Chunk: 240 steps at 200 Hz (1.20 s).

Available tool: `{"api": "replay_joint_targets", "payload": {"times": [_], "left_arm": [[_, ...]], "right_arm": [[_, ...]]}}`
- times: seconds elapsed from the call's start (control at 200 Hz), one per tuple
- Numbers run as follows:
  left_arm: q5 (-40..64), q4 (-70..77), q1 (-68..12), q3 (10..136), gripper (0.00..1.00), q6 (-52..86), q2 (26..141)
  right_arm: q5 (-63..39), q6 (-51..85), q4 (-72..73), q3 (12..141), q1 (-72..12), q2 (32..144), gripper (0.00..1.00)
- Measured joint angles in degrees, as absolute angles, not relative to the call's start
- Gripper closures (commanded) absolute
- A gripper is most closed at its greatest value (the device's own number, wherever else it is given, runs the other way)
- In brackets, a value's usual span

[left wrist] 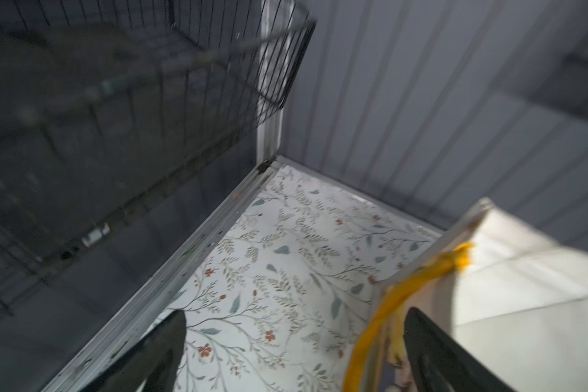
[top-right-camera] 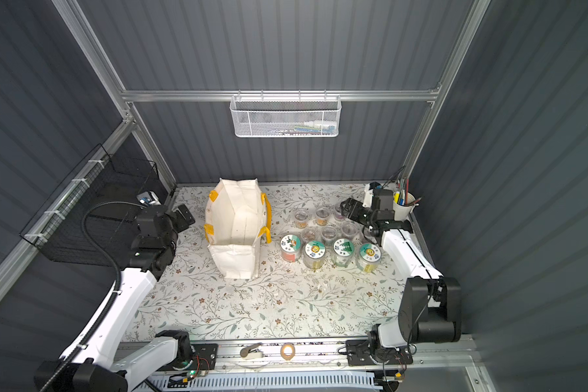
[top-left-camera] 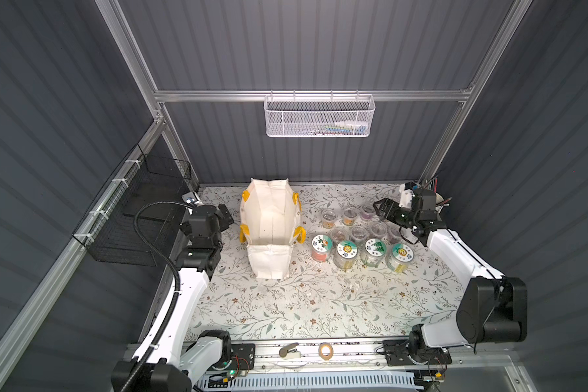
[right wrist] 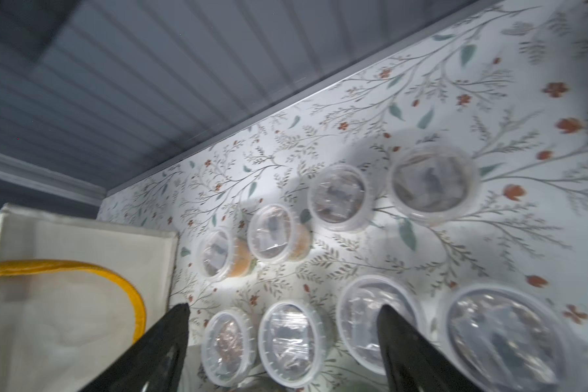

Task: Take out the seed jars from the canvas bag
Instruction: Reset both arms

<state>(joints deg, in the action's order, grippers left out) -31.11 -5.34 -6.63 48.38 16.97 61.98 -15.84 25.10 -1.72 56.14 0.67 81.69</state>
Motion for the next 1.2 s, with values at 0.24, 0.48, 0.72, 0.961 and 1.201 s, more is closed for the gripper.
{"api": "replay_joint_targets", "payload": {"times": [0.24, 0.48, 0.72, 0.961, 1.201], "left_arm": [[-33.2, 11.6, -6.6, 39.3, 0.00, 10.5, 74.9], [-28.6, 25.9, -6.6, 33.1, 0.00, 6.6, 84.1], [-24.8, 41.7, -6.5, 27.3, 0.00, 3.4, 92.7], [-23.9, 49.1, -6.5, 25.9, 0.00, 2.7, 98.7], [-23.9, 51.4, -6.5, 25.9, 0.00, 2.5, 98.7]], "right_arm": [[-11.7, 25.4, 7.9, 48.8, 2.8, 78.5, 0.14], [-7.3, 23.5, 13.6, 44.6, 4.1, 77.5, 0.13], [-0.8, 18.6, 17.6, 38.4, 4.8, 75.7, 0.13], [6.0, 14.5, 20.2, 37.2, 5.2, 77.3, 0.12], [8.6, 12.4, 21.8, 35.6, 5.5, 77.7, 0.12]]}}
